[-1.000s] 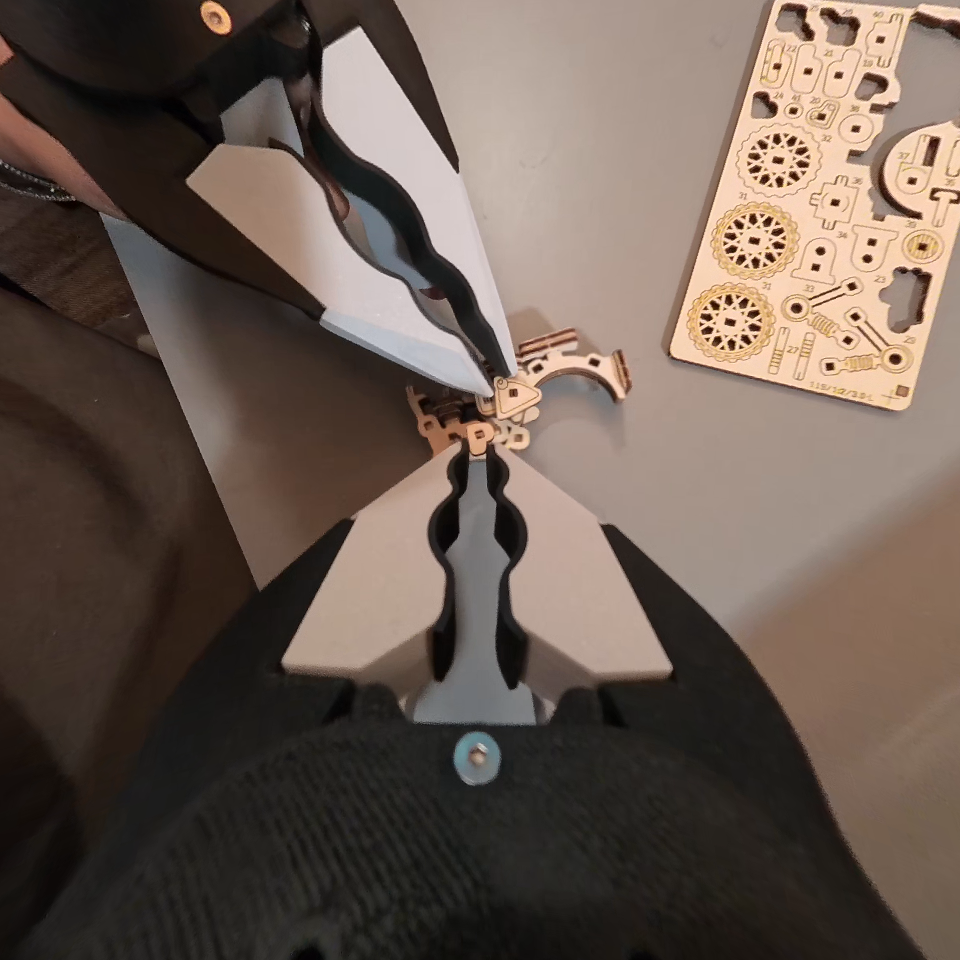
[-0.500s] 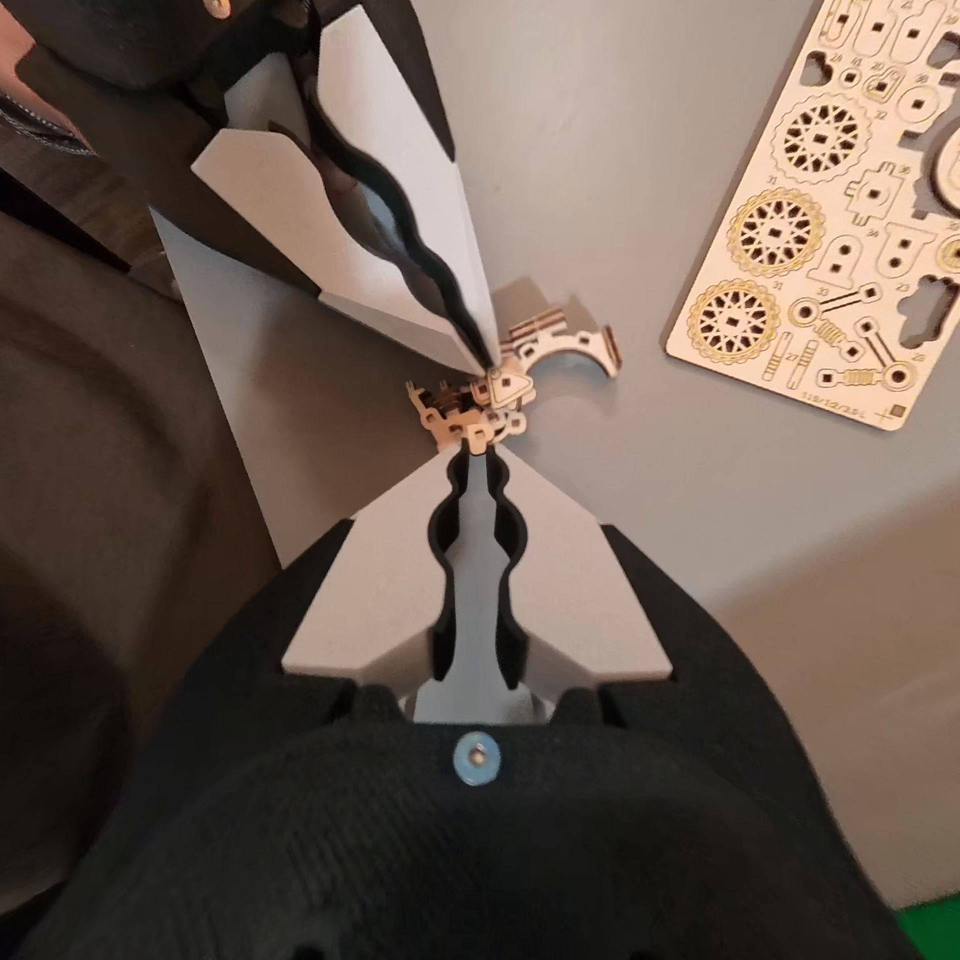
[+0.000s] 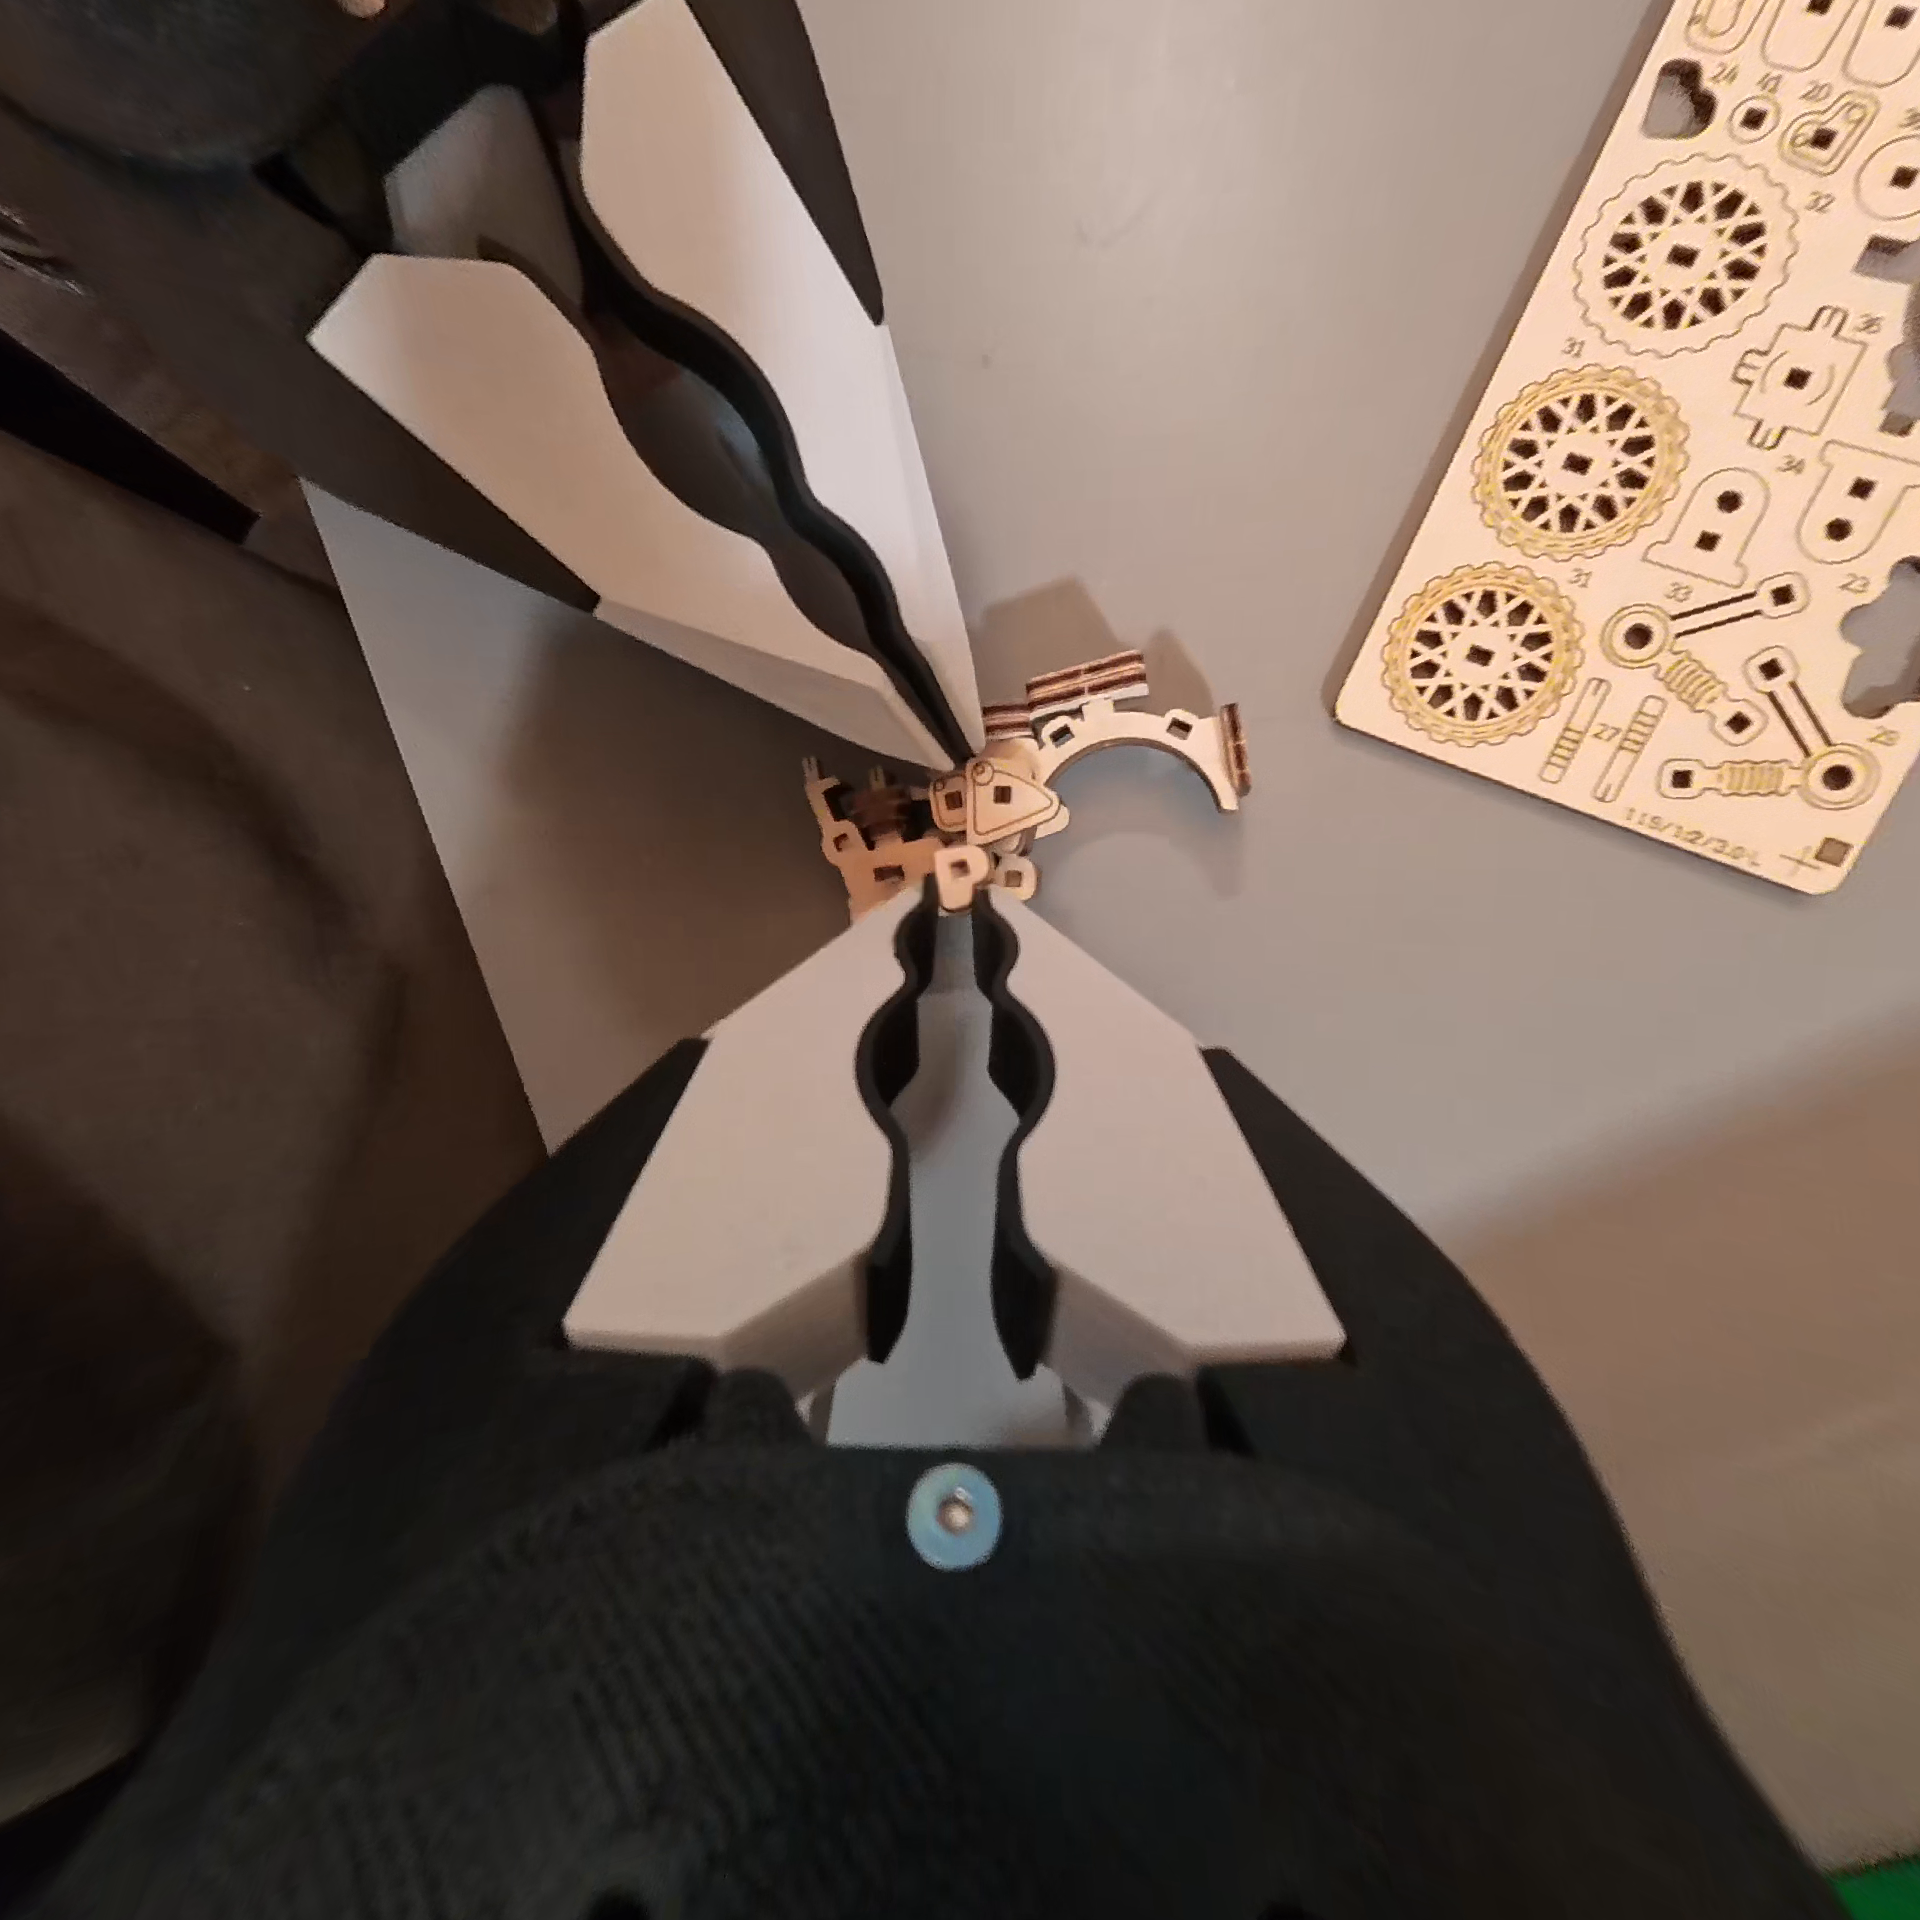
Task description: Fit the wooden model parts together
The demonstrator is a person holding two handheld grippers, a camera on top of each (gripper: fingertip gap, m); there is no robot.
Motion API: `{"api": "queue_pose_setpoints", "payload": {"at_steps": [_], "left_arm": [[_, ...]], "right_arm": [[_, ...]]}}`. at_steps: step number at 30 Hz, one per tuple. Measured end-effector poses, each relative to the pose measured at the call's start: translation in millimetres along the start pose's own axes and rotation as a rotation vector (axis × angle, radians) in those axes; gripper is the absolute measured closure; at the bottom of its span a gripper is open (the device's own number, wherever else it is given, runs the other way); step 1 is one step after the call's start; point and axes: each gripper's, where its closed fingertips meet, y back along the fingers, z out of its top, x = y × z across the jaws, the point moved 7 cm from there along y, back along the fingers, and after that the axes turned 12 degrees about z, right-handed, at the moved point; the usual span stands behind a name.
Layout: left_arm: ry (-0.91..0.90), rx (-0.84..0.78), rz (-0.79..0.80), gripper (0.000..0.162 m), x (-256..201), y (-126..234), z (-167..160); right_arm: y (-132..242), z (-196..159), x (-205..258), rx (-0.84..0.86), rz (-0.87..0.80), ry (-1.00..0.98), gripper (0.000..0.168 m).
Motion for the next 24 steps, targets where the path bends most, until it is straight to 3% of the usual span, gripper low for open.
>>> {"api": "queue_pose_setpoints", "payload": {"at_steps": [6, 16, 24], "left_arm": [[0.000, -0.009, 0.007, 0.162, 0, 1, 0], [-0.010, -0.030, -0.010, 0.133, -1, -1, 4], [-0.241, -0.022, 0.052, 0.147, -7, -10, 7]], "right_arm": [[1, 0, -1, 0.008, 0.005, -0.020, 0.163], [1, 0, -3, -0.009, 0.014, -0.042, 0.163], [4, -11, -3, -0.106, -0.048, 0.004, 0.163]]}}
